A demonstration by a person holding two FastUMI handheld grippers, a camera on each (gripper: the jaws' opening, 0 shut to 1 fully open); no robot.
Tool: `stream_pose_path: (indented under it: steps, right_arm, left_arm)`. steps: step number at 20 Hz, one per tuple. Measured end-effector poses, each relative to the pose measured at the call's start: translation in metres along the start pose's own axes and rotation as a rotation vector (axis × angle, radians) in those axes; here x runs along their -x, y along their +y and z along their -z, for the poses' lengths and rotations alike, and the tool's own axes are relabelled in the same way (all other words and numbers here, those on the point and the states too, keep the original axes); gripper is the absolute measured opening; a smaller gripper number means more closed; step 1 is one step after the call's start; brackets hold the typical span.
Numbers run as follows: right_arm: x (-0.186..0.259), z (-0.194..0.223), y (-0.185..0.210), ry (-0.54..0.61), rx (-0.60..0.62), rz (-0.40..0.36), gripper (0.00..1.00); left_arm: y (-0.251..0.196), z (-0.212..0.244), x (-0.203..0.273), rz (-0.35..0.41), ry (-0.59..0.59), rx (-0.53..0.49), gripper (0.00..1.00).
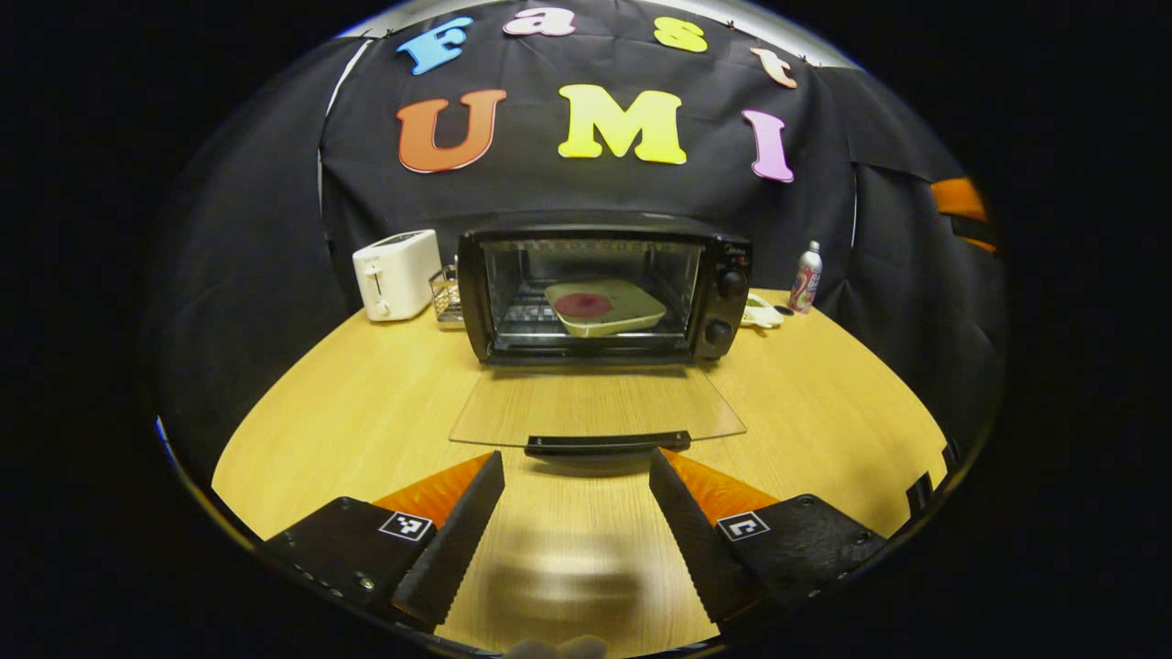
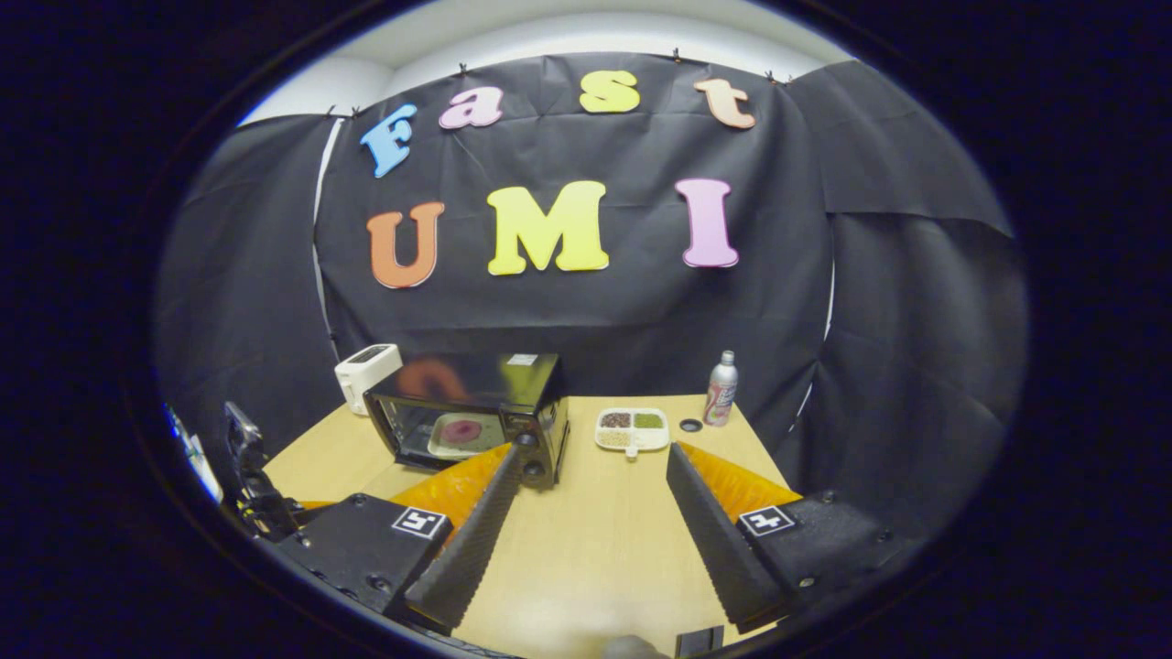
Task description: Open the electric oven with the left hand, put the food in, and close the electric oven.
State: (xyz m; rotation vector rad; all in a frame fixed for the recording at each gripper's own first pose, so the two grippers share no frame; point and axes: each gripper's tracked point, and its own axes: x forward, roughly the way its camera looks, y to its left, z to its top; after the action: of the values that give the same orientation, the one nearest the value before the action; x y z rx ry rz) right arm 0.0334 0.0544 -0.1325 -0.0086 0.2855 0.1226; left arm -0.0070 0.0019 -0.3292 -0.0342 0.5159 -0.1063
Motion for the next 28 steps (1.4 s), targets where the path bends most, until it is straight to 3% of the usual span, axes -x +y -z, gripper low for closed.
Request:
stream_pose_path:
  steps: [3,6,7,13,17,23,28]
  right_arm:
    - [0.004,0.0,-0.008,0.005,0.014,0.022,1.0]
    - [0.008,-0.001,-0.013,0.007,0.022,0.04,0.96]
    - [0.008,0.0,-0.014,0.009,0.022,0.046,1.0]
    - [0.002,0.004,-0.017,0.032,0.015,0.07,0.96]
    - [-0.003,0.002,-0.018,0.04,0.001,0.069,1.0]
    - [-0.008,-0.004,-0.013,0.028,0.001,0.064,0.96]
    - [-0.01,-0.008,-0.007,0.017,-0.011,0.049,0.96]
  left_arm:
    - [-0.008,0.023,-0.024,0.017,0.053,-0.017,0.97]
    - [-0.016,0.039,-0.044,0.033,0.096,-0.005,0.96]
    - [-0.015,0.041,-0.049,0.028,0.102,-0.014,0.97]
    - [-0.018,0.049,-0.075,0.025,0.144,-0.02,0.97]
    - [-0.016,0.041,-0.083,0.019,0.134,-0.027,0.96]
    - [-0.017,0.028,-0.076,0.02,0.121,-0.024,0.97]
    - [-0.019,-0.012,-0.07,0.024,0.066,-0.023,0.97]
